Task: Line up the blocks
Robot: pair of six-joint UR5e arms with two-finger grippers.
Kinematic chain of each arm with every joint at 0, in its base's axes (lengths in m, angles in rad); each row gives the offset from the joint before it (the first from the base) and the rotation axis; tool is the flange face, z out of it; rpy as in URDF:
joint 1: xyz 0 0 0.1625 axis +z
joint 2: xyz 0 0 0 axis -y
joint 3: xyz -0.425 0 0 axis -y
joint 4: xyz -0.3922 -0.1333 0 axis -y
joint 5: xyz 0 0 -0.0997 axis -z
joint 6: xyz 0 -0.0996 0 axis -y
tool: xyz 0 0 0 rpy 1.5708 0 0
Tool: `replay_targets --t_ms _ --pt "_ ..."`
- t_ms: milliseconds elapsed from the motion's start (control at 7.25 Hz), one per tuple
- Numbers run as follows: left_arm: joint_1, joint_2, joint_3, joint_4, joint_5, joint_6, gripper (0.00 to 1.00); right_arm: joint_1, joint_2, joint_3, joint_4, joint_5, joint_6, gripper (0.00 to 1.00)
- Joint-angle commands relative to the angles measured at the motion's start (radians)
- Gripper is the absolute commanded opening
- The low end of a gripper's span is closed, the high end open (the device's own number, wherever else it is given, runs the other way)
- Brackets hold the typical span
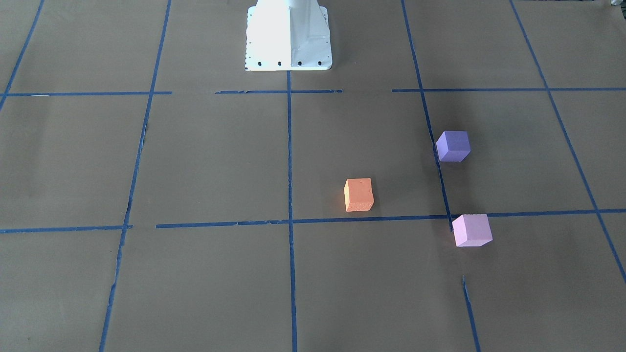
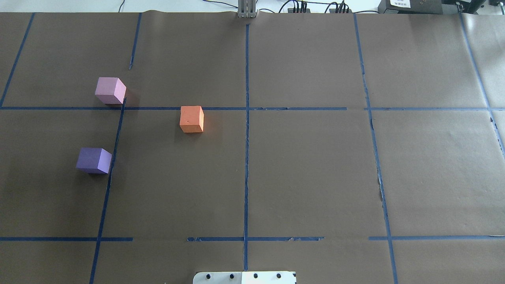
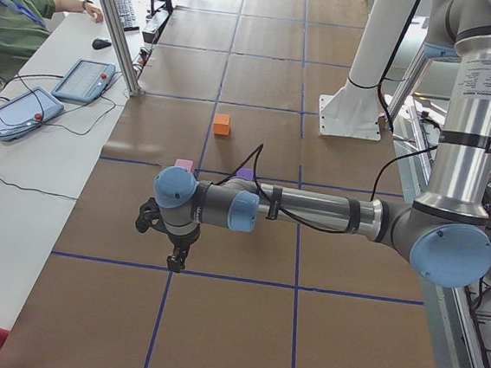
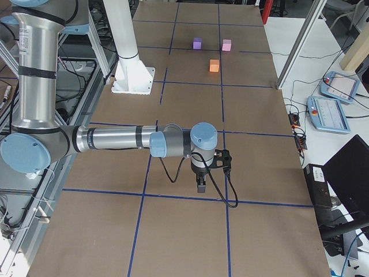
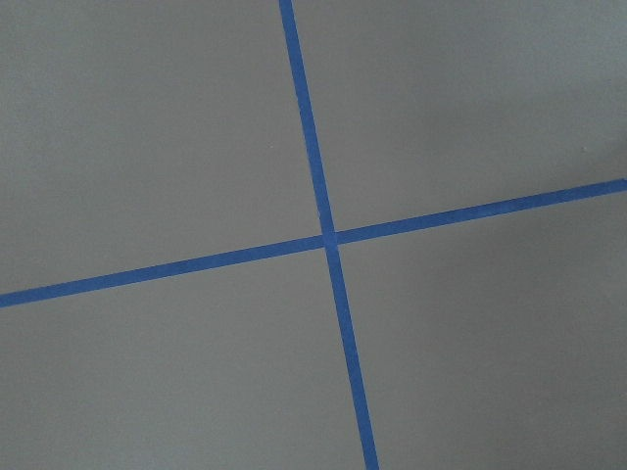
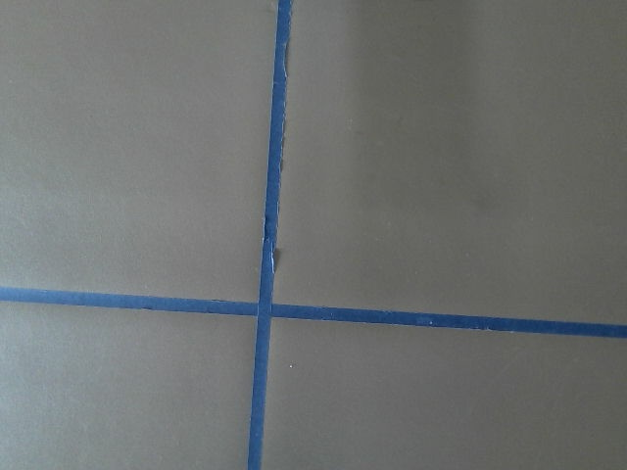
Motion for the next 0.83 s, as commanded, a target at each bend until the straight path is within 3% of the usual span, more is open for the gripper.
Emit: replay_targets --t_ms 0,276,552,690 --pt "0.002 0.000 0.000 0.000 0.000 0.000 1.00 0.000 0.000 0.000 0.000 0.000 0.000 1.00" --pt "0.012 -0.011 -0.002 0.000 0.006 -0.002 1.00 0.000 0.000 0.000 0.000 0.000 0.000 1.00" --pt "0.085 -0.136 -0.052 0.001 -0.002 0.000 1.00 0.000 0.000 0.000 0.000 0.000 0.000 1.00" --pt "0.130 -0.151 -0.115 0.003 -0.003 -0.026 1.00 0.000 0.000 0.000 0.000 0.000 0.000 1.00"
